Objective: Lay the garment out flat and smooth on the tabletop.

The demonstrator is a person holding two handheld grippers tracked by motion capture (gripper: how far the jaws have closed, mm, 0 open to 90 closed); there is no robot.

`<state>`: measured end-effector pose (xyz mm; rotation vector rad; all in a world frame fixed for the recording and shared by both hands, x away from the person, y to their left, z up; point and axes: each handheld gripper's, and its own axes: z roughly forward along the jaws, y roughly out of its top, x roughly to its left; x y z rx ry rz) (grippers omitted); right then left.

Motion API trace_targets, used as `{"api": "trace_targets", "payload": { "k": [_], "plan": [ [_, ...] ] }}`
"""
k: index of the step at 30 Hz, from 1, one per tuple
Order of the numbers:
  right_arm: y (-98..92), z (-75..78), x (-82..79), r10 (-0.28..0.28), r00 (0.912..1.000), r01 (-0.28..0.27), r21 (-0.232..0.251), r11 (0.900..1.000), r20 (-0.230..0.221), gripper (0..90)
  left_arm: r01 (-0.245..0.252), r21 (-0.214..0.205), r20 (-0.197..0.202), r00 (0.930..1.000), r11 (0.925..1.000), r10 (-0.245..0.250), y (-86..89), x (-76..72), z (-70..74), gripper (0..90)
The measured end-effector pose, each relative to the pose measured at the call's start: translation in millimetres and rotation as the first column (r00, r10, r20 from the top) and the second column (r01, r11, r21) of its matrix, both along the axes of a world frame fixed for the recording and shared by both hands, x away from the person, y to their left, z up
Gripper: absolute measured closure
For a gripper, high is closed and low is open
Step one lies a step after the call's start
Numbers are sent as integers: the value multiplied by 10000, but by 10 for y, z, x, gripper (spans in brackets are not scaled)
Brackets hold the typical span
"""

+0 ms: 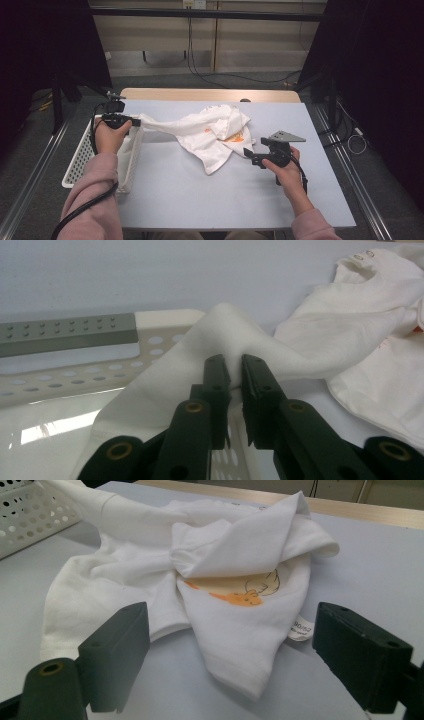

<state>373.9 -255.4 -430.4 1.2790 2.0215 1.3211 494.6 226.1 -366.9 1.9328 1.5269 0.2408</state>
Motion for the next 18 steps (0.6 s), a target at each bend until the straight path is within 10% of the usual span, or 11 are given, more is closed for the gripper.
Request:
{"api": "trace_targets", "payload": {
  "k": [18],
  "plan": [
    [27,7,-8,76,10000,-76,-29,10000,53,155,961,123,-812,9922,9953,-948,-56,-416,156,835]
  ]
}}
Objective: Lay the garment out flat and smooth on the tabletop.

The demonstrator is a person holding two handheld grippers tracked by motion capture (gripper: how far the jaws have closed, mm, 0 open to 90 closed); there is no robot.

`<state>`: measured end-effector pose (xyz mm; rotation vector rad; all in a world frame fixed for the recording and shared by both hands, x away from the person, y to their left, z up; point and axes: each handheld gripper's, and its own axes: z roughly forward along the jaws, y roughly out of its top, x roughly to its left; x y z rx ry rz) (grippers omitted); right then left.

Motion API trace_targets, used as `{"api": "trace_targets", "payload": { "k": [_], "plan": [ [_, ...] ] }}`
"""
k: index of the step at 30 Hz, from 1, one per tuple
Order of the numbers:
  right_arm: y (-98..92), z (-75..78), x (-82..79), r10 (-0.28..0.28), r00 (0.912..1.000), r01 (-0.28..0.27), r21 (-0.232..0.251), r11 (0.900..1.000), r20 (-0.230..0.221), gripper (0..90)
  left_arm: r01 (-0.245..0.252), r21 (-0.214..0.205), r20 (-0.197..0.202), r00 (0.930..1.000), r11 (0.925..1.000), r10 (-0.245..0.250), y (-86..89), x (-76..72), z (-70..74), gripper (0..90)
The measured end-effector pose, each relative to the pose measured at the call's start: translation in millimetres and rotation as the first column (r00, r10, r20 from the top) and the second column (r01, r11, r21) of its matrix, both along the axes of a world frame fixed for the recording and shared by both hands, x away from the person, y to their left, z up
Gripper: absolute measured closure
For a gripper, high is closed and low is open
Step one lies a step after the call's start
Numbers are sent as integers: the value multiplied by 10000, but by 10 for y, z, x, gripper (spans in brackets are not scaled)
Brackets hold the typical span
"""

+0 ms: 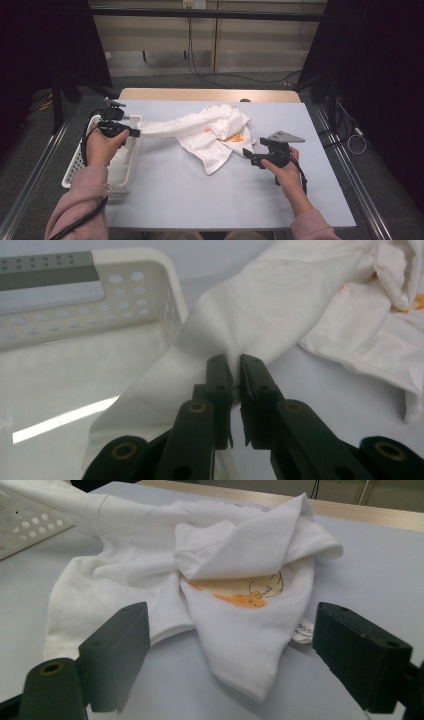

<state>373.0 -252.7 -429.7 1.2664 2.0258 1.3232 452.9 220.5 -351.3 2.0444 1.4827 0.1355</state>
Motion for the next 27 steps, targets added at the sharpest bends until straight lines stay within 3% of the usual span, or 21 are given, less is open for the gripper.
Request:
{"api": "trace_targets", "payload": {
  "k": [2,4,5,6,7,9,11,14,15,17,19,22,25,26,27],
  "plan": [
    [3,7,-5,6,10000,-6,-32,10000,38,156,21,-57,225,9997,10000,-20,8,-25,-7,826],
    [9,8,-7,15,10000,-14,-44,10000,54,156,389,417,231,9989,9984,-399,62,-13,4,735],
    [13,9,-8,16,10000,-16,-55,10000,54,156,-153,100,602,9981,9998,147,43,-7,-10,695],
    [18,10,-11,20,10000,-20,-50,10000,47,156,98,435,733,9972,9990,-129,84,17,4,649],
    [26,12,-15,26,10000,-26,-53,10000,28,156,-290,173,875,9958,9994,274,72,32,2,630],
    [37,13,-15,99,9999,-99,-35,9999,78,157,-346,95,1318,9907,9994,330,76,72,7,602],
    [47,12,-13,69,10000,-69,-9,10000,24,157,-544,285,1584,9861,9981,492,84,131,-1,564],
    [54,3,-3,124,9999,-124,-39,9999,19,157,-575,156,1857,9811,9982,536,87,198,-52,585],
    [55,0,-1,135,9999,-135,-33,9999,11,157,-479,287,1850,9819,9984,418,93,222,-75,603],
    [58,-2,1,124,9999,-124,-42,9999,-30,157,-543,29,1860,9811,9985,528,93,244,-112,616],
    [55,-5,7,152,9999,-152,-56,9999,13,157,-558,-106,1502,9870,9984,568,83,263,-162,637],
    [48,-3,9,113,9999,-113,-38,9999,11,157,-419,-283,1268,9909,9987,452,79,279,-230,677],
    [37,0,6,54,10000,-54,-1,10000,-35,157,-313,-224,1164,9926,9993,337,64,285,-248,817],
    [32,0,7,42,10000,-42,1,10000,-29,156,59,206,768,9970,9998,-74,100,293,-226,819],
    [27,0,8,55,10000,-55,-21,10000,-3,157,-377,-121,1024,9940,9992,387,63,295,-236,822]
  ]
}}
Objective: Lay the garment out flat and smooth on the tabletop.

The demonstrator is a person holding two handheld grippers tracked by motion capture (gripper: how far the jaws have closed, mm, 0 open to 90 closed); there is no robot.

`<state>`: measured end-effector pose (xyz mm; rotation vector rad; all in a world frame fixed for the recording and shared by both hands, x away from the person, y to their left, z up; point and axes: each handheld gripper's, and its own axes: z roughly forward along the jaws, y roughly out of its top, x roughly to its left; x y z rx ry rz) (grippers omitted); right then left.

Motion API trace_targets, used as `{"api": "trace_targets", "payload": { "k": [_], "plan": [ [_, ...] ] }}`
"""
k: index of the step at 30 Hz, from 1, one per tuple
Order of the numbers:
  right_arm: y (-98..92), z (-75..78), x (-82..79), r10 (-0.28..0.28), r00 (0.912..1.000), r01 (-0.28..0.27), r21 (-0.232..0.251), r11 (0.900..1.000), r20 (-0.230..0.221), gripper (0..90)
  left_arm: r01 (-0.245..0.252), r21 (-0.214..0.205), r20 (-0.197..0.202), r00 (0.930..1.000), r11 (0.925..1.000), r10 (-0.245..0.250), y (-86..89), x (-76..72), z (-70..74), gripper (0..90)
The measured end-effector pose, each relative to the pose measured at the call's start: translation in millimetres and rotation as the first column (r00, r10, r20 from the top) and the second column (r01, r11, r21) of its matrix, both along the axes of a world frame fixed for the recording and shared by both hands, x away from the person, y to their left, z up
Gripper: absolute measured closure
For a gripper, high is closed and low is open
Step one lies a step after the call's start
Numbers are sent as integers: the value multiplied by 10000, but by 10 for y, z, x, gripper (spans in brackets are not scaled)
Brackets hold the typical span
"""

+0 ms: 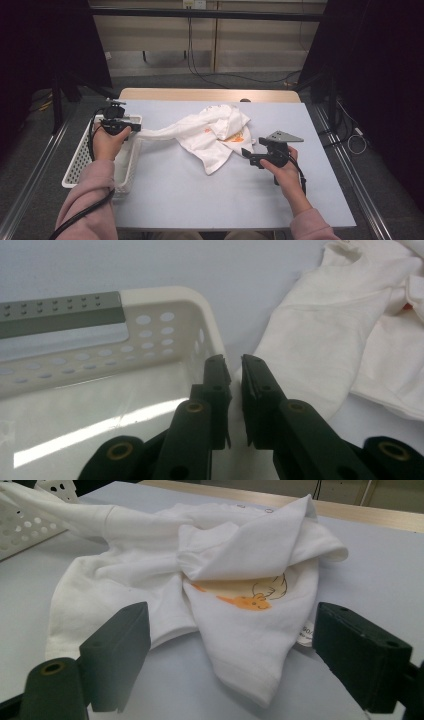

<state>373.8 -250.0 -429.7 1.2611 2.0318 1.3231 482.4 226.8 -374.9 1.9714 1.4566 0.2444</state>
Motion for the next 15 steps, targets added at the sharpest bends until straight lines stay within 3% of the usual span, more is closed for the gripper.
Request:
{"api": "trace_targets", "payload": {
  "k": [3,6,11,13,15],
  "plan": [
    [-2,4,-3,-18,10000,18,36,10000,4,157,159,247,-78,9998,9996,-157,-1,14,48,835],
    [-4,7,-1,14,10000,-14,-8,10000,72,157,65,-240,194,9998,9997,-61,0,11,131,893],
    [1,8,-2,38,10000,-38,17,10000,59,157,257,-48,227,9994,9997,-256,-33,51,223,900],
    [-1,12,-4,-1,10000,1,48,10000,64,156,214,-173,456,9987,9996,-206,-34,66,233,900],
    [-8,15,-7,-6,10000,6,35,10000,64,156,171,-356,389,9991,9992,-157,-41,76,232,900]
  ]
}}
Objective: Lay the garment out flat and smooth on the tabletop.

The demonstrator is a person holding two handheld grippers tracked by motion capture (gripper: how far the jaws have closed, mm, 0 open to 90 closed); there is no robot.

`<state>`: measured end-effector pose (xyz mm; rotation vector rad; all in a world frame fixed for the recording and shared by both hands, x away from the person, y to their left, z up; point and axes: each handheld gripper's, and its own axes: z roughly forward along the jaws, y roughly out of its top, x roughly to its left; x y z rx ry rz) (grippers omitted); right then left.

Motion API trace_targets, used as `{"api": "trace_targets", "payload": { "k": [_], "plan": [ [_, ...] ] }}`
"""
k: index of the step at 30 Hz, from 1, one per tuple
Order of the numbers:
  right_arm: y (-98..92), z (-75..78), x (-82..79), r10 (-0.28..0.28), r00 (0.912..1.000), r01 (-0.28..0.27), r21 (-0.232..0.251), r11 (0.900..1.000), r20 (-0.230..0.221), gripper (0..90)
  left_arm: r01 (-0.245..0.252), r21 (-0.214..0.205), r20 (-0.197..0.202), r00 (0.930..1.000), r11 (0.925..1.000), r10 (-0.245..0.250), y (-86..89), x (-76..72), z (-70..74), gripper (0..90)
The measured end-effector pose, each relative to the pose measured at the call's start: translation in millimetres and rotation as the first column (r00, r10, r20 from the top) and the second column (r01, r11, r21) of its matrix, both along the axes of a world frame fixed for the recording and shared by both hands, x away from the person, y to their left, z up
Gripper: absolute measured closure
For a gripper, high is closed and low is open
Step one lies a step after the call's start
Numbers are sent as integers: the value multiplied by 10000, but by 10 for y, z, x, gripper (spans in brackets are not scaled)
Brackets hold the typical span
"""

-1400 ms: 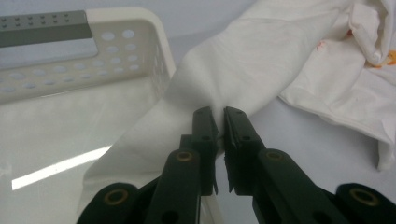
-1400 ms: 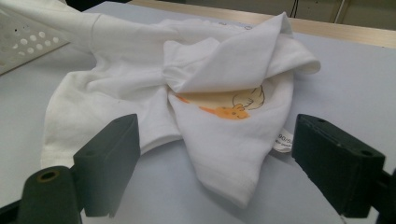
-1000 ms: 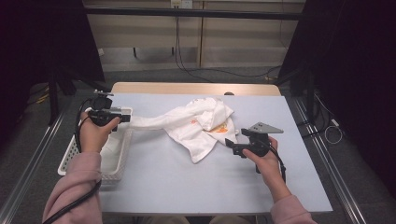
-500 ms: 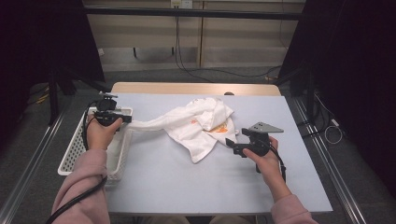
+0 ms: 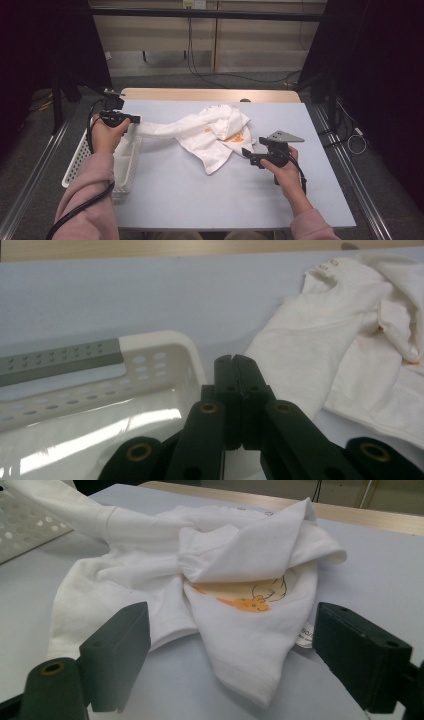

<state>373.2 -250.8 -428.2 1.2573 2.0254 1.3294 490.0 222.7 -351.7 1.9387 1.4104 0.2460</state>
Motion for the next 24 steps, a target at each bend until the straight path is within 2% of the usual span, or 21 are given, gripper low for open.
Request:
{"api": "trace_targets", "payload": {
  "k": [1,6,10,13,14,16,17,20,24],
  "plan": [
    [-3,0,-1,-14,10000,14,18,10000,-32,155,14,37,231,9997,10000,-15,2,13,-1,899],
    [-10,-3,1,-37,10000,37,40,10000,-65,153,-100,-184,299,9995,9998,106,31,84,47,900],
    [-16,-9,9,-36,9999,37,41,10000,-97,152,1,-32,525,9986,10000,1,5,142,101,900],
    [-23,-15,19,-17,10000,17,30,10000,-65,152,-97,65,920,9957,9999,90,-26,195,64,883],
    [-24,-18,19,-44,9999,44,24,10000,-120,151,-139,95,967,9952,9999,129,-30,203,46,808],
    [-29,-20,23,-26,9999,26,32,10000,-123,151,-356,511,1198,9924,9981,293,-45,205,7,604],
    [-30,-18,22,-68,9999,69,49,10000,-132,151,-448,588,1293,9909,9973,369,-41,190,-3,545],
    [-34,-19,23,-61,9999,62,39,10000,-96,150,-564,603,1235,9911,9966,487,-9,129,-23,451],
    [-23,-17,14,-59,9999,59,38,10000,-145,149,-473,650,908,9950,9968,413,53,-14,-27,485]
  ]
}}
